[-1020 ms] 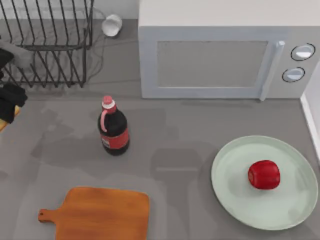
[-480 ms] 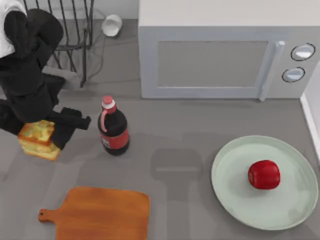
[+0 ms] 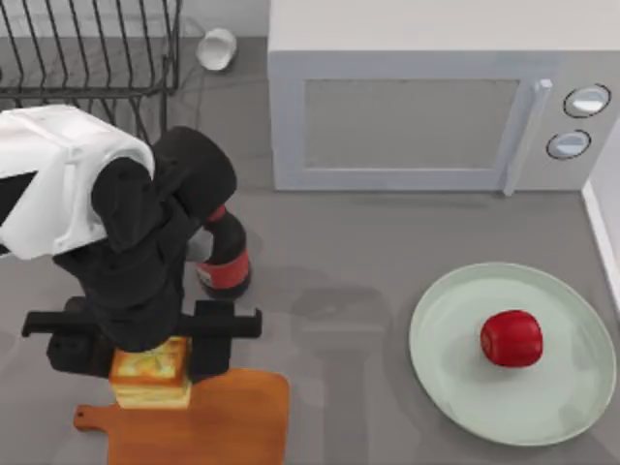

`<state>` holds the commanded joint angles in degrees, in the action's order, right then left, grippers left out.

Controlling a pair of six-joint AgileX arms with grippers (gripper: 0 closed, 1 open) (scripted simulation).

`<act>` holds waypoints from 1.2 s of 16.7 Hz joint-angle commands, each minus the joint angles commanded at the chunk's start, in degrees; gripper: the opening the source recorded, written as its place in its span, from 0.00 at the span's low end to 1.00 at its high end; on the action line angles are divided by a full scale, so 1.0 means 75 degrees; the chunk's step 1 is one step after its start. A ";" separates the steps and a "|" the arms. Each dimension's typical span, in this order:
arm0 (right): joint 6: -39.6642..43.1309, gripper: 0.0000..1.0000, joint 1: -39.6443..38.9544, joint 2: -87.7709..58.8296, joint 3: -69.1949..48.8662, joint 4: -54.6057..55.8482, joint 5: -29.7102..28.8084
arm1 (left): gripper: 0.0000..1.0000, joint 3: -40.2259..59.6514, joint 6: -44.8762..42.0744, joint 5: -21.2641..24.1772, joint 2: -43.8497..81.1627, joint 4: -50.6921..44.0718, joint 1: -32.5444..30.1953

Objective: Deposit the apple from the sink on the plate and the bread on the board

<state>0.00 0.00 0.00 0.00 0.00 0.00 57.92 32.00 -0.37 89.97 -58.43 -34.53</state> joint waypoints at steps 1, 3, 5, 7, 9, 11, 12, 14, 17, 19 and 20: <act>0.0000 1.00 0.0000 0.0000 0.0000 0.0000 0.0000 | 0.00 -0.0160 0.0281 -0.0006 -0.0140 0.0075 -0.0192; 0.0000 1.00 0.0000 0.0000 0.0000 0.0000 0.0000 | 0.00 -0.0351 0.0595 -0.0013 -0.0312 0.0167 -0.0421; 0.0000 1.00 0.0000 0.0000 0.0000 0.0000 0.0000 | 0.00 -0.0372 0.0629 -0.0014 -0.0330 0.0177 -0.0447; 0.0000 1.00 0.0000 0.0000 0.0000 0.0000 0.0000 | 0.00 -0.0372 0.0629 -0.0014 -0.0330 0.0177 -0.0447; 0.0000 1.00 0.0000 0.0000 0.0000 0.0000 0.0000 | 0.00 -0.0362 0.0607 -0.0012 -0.0289 0.0175 -0.0413; 0.0000 1.00 0.0000 0.0000 0.0000 0.0000 0.0000 | 0.00 -0.0478 0.0622 -0.0008 -0.0209 0.0352 -0.0403; 0.0000 1.00 0.0000 0.0000 0.0000 0.0000 0.0000 | 0.00 -0.0574 0.0623 -0.0006 -0.0153 0.0497 -0.0400; 0.0000 1.00 0.0000 0.0000 0.0000 0.0000 0.0000 | 0.00 -0.0799 0.0607 0.0002 -0.0028 0.0849 -0.0415; 0.0000 1.00 0.0000 0.0000 0.0000 0.0000 0.0000 | 0.00 -0.1107 0.0600 -0.0002 0.0144 0.1404 -0.0429; 0.0000 1.00 0.0000 0.0000 0.0000 0.0000 0.0000 | 0.00 -0.1258 0.0599 -0.0012 0.0231 0.1641 -0.0427; 0.0000 1.00 0.0000 0.0000 0.0000 0.0000 0.0000 | 0.00 -0.1288 0.0599 -0.0014 0.0249 0.1672 -0.0426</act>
<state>0.00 0.00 0.00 0.00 0.00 0.00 48.26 36.49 -0.47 91.84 -45.89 -37.72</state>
